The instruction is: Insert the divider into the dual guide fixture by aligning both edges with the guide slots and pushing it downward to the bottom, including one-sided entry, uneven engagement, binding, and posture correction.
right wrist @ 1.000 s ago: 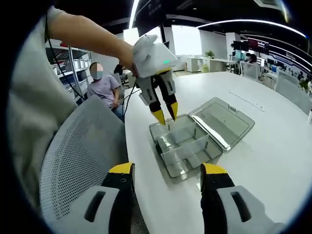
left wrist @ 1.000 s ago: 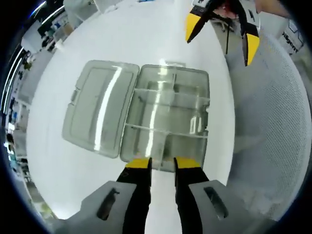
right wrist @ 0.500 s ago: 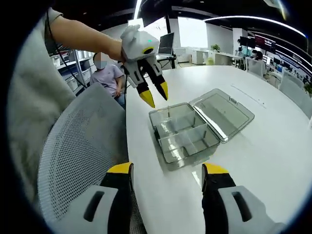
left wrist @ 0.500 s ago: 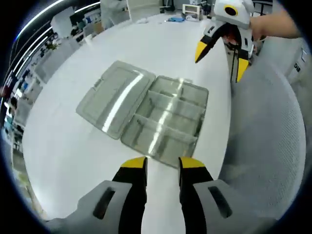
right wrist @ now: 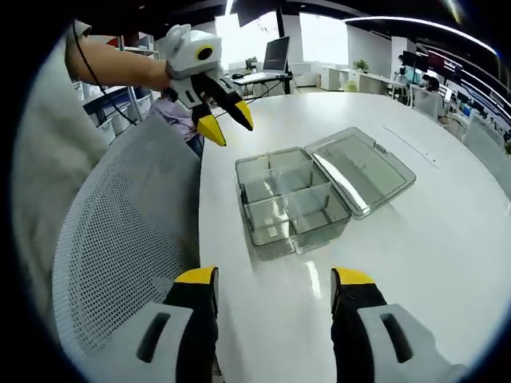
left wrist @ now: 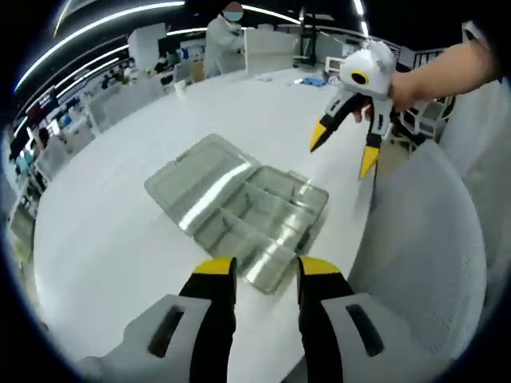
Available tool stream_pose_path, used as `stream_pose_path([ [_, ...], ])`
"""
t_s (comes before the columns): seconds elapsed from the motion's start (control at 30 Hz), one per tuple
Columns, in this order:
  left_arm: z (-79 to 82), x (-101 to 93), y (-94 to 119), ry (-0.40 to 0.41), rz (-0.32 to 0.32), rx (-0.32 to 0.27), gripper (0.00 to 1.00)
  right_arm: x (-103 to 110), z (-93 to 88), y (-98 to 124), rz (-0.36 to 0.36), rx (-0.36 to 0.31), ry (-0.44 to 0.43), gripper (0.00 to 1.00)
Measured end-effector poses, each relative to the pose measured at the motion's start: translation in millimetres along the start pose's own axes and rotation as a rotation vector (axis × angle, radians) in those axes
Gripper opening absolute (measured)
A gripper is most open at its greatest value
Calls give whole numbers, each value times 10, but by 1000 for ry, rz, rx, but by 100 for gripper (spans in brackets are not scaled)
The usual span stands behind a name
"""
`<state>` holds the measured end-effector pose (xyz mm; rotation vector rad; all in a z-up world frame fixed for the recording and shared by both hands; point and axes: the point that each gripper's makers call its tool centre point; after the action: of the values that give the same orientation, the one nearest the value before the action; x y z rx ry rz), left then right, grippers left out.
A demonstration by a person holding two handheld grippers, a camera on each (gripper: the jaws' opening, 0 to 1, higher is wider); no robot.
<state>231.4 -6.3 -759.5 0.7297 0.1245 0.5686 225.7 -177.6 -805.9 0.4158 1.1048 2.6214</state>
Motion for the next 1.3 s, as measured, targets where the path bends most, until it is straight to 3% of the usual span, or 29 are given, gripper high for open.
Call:
stream_pose_path([
  [0.3, 58, -74, 141, 51, 42, -74, 30, -136, -44, -92, 5, 57, 15, 52],
  [0.73, 154, -220, 249, 98, 45, -143, 37, -292, -60, -226, 7, 131, 55, 49],
  [1.3, 195, -340, 349, 132, 33, -186, 49, -430, -122, -421, 18, 237, 139, 43],
])
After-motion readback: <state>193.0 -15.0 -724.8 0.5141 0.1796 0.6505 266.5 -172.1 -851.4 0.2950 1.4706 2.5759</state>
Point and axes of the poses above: the point that each gripper's makers call its tool centre point, and the gripper's own axes: y roughly backward along the fingers, x roughly to its left, z roughly out of its top, and after that the axes turned 7 degrees about -y, right-handed
